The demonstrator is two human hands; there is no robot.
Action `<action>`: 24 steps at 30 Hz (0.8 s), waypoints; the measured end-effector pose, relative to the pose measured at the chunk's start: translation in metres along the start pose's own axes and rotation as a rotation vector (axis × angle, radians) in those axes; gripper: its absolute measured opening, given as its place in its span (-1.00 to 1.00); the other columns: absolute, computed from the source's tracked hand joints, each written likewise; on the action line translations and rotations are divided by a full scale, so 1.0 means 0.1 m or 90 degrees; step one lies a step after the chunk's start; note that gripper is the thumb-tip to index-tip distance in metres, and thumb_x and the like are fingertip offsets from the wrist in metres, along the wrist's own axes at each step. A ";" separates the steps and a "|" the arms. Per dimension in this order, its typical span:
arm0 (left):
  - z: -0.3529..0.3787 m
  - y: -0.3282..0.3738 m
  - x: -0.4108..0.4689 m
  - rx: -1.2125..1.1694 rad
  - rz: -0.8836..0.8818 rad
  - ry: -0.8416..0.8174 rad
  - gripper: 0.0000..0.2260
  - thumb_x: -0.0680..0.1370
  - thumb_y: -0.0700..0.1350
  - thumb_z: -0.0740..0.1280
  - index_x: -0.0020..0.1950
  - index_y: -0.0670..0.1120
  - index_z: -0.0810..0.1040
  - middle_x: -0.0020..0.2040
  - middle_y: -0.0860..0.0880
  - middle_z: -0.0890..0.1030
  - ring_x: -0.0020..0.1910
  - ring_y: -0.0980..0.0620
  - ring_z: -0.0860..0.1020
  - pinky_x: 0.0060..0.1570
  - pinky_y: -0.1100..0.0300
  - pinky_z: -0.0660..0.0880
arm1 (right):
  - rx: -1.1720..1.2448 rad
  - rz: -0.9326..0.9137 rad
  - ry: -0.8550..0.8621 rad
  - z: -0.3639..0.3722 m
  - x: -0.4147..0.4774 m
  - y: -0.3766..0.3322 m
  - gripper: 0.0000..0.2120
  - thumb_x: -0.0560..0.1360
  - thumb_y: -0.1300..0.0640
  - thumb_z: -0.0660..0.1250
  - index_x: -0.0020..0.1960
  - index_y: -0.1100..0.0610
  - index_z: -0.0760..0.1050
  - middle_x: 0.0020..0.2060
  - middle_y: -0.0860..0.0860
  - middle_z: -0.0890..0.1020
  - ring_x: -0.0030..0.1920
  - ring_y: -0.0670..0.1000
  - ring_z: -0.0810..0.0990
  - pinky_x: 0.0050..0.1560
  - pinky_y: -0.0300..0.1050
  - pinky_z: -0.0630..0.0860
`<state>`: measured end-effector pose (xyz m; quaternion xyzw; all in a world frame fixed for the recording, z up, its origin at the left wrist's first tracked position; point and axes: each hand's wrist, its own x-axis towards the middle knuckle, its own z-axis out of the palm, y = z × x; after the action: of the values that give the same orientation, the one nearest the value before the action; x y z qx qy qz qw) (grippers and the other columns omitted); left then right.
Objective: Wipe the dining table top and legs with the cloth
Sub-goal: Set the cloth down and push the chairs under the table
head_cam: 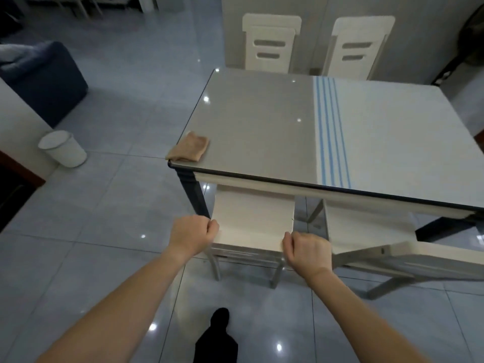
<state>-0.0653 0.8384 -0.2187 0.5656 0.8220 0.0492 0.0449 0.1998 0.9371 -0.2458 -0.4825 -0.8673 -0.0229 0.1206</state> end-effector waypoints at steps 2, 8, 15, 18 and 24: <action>0.02 0.00 0.24 0.015 -0.011 -0.018 -0.53 0.52 0.09 0.05 -0.46 -0.11 0.49 -0.54 -0.03 0.48 -0.55 0.02 0.46 -0.54 0.17 0.33 | 0.002 -0.001 -0.006 0.06 0.22 0.06 -0.49 0.52 -0.01 0.04 -0.56 0.09 0.38 -0.68 -0.04 0.36 -0.67 0.03 0.32 -0.61 -0.26 0.30; 0.02 -0.06 0.91 0.022 -0.013 -0.039 -0.57 0.49 0.08 0.04 -0.42 -0.09 0.52 -0.50 -0.04 0.51 -0.50 0.00 0.48 -0.51 0.21 0.33 | 0.015 -0.007 -0.007 0.18 0.85 0.14 -0.50 0.54 -0.02 0.03 -0.54 0.07 0.37 -0.65 -0.07 0.35 -0.65 0.00 0.33 -0.60 -0.26 0.28; -0.05 -0.09 1.54 0.014 -0.019 -0.023 -0.62 0.49 0.02 0.11 -0.48 -0.11 0.38 -0.46 -0.07 0.53 -0.43 -0.09 0.51 -0.44 0.19 0.30 | -0.012 0.014 0.020 0.30 1.44 0.18 -0.51 0.51 -0.01 0.04 -0.53 0.10 0.43 -0.65 -0.03 0.41 -0.65 0.03 0.33 -0.48 -0.35 -0.03; -0.09 -0.15 1.77 -0.011 -0.008 -0.020 -0.60 0.49 0.04 0.11 -0.52 -0.10 0.34 -0.51 -0.02 0.47 -0.48 -0.05 0.46 -0.47 0.20 0.29 | -0.011 0.026 0.011 0.34 1.64 0.16 -0.52 0.49 0.01 0.06 -0.55 0.11 0.41 -0.67 -0.04 0.37 -0.66 0.02 0.24 -0.52 -0.36 0.08; -0.08 -0.21 2.02 0.022 0.022 -0.019 -0.58 0.51 0.06 0.07 -0.45 -0.11 0.46 -0.49 -0.03 0.49 -0.50 -0.01 0.43 -0.52 0.22 0.15 | -0.007 0.040 0.010 0.41 1.83 0.15 -0.51 0.51 -0.02 0.05 -0.53 0.11 0.41 -0.65 0.01 0.42 -0.64 0.08 0.38 -0.54 -0.29 0.18</action>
<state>-0.1580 1.0197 -0.2169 0.5810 0.8121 0.0271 0.0462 0.1118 1.1037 -0.2444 -0.5101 -0.8504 -0.0275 0.1258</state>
